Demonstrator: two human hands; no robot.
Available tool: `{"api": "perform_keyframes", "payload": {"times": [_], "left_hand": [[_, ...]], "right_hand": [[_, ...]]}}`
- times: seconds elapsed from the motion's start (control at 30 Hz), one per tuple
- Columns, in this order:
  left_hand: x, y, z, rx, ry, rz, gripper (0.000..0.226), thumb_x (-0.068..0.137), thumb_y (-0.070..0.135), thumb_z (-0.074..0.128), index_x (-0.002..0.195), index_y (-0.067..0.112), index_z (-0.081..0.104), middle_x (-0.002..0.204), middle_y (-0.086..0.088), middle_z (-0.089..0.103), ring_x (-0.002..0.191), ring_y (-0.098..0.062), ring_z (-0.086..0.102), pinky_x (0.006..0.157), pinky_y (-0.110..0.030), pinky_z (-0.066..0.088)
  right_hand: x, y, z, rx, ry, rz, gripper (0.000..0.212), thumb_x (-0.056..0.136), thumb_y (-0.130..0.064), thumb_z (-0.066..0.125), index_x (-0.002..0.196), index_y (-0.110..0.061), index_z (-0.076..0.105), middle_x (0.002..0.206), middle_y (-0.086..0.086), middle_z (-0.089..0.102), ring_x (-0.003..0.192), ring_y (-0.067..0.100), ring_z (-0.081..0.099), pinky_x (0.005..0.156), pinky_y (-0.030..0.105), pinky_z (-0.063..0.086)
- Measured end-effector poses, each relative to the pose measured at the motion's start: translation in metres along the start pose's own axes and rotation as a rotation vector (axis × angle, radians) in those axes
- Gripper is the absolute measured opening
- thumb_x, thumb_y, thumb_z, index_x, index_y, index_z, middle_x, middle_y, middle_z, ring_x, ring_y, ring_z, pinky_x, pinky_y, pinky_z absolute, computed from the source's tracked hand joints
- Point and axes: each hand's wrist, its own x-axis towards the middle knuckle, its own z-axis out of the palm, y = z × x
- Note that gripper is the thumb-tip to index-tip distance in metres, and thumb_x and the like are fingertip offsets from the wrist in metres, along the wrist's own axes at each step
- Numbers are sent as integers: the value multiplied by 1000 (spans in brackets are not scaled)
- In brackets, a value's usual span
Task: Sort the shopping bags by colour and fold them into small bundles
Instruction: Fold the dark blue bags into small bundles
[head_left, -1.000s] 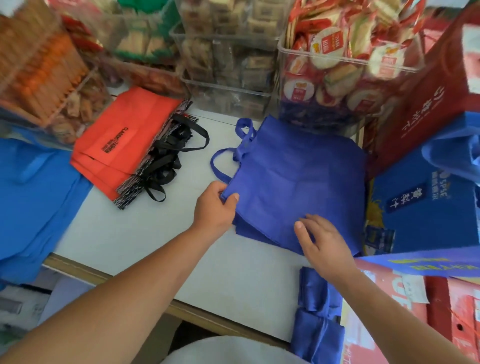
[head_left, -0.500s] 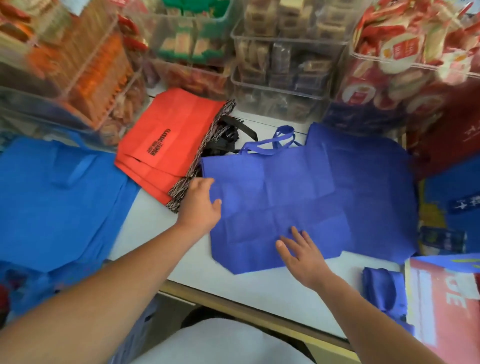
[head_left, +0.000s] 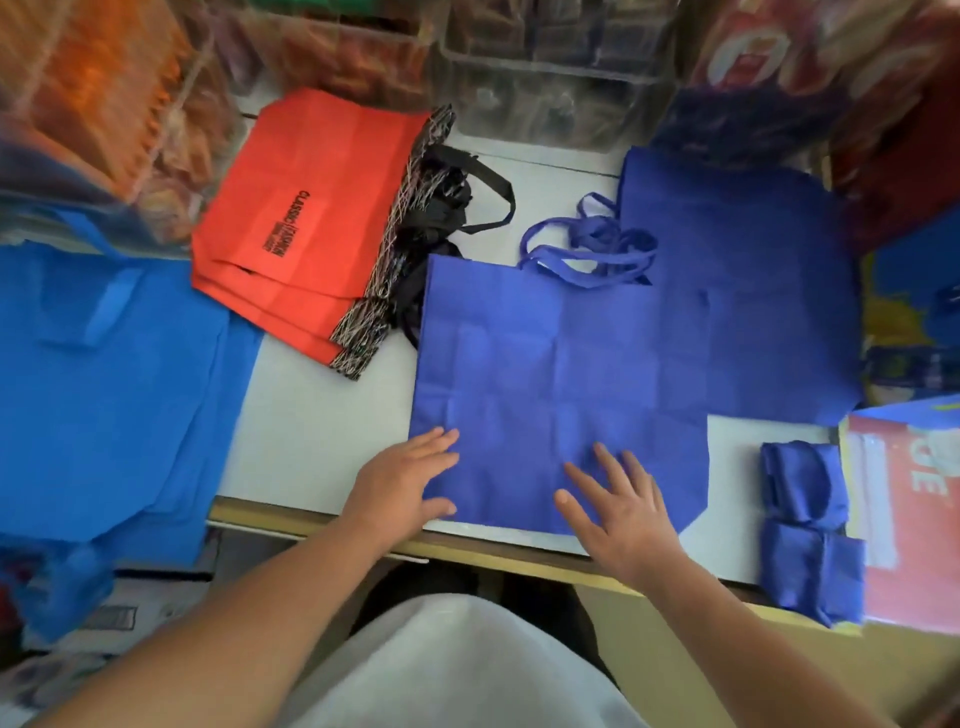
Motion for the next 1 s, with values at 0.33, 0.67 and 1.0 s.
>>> {"api": "perform_keyframes", "payload": {"times": [0.33,0.67,1.0], "left_hand": [[25,-22,9,-48,204,193,33,78,18,86,109,14,75,117,9,69,106,-17,63,85,-37,58],[18,3,-67,-343,-27,-21,19,94,32,72,79,23,68,72,5,64,68,-11,58,67,-29,47],[38,34,-90,-365,416,-296,14,100,25,61,106,17,70,106,6,68,104,-19,63,90,-30,46]], "right_hand": [[0,14,-1,9,-16,17,77,88,-82,38,156,-50,23,165,-29,6,156,13,1,127,41,2],[-36,46,-38,-72,-5,-164,113,53,-102,51,146,-39,49,145,-23,51,138,3,44,123,29,19],[-45,66,-61,930,167,221,17,101,-31,62,110,-20,72,102,-5,79,94,13,75,79,28,57]]}}
